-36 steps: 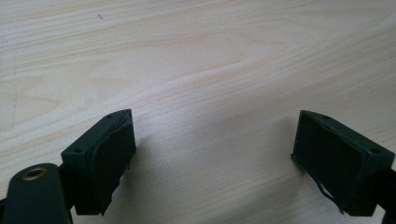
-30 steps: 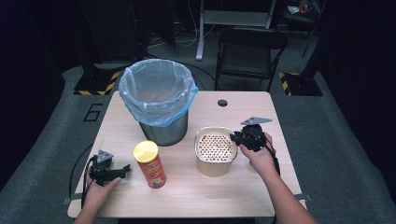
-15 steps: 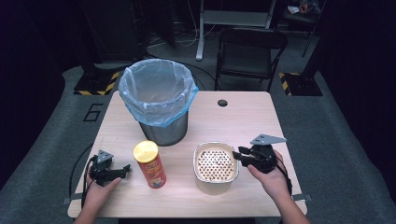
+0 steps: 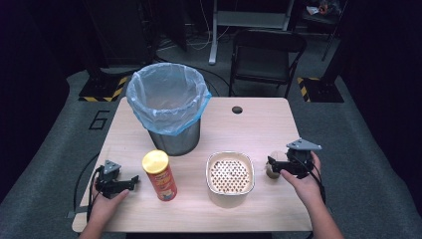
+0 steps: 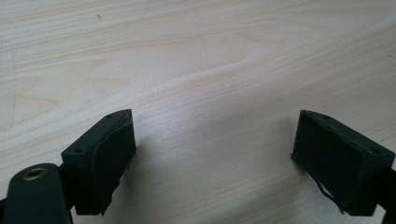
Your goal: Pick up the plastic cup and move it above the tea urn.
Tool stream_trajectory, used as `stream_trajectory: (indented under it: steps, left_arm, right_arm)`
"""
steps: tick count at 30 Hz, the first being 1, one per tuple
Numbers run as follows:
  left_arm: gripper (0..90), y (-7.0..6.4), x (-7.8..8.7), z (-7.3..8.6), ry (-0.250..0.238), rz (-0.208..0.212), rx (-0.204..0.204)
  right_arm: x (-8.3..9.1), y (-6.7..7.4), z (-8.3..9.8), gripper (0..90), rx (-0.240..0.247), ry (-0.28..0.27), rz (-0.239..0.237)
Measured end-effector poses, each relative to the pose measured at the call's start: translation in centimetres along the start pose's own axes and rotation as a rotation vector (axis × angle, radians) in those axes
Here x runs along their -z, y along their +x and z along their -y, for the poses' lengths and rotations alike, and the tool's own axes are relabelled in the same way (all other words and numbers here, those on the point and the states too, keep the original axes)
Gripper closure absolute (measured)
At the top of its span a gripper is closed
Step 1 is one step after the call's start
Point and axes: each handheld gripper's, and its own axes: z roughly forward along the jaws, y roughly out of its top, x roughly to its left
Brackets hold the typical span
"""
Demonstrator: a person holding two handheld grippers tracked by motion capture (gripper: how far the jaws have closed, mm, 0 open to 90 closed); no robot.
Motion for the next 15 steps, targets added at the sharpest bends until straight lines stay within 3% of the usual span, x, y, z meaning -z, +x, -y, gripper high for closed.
stream_trajectory:
  steps: [6,15]
  left_arm:
    - [12.4,0.0,0.0,0.0,0.0,0.0,0.0]
    - [12.4,0.0,0.0,0.0,0.0,0.0,0.0]
  right_arm:
    - [-1.7,-0.2,1.4,11.8,-0.016,0.047,0.021]
    - [-3.3,0.2,3.4,18.6,-0.039,0.06,0.031]
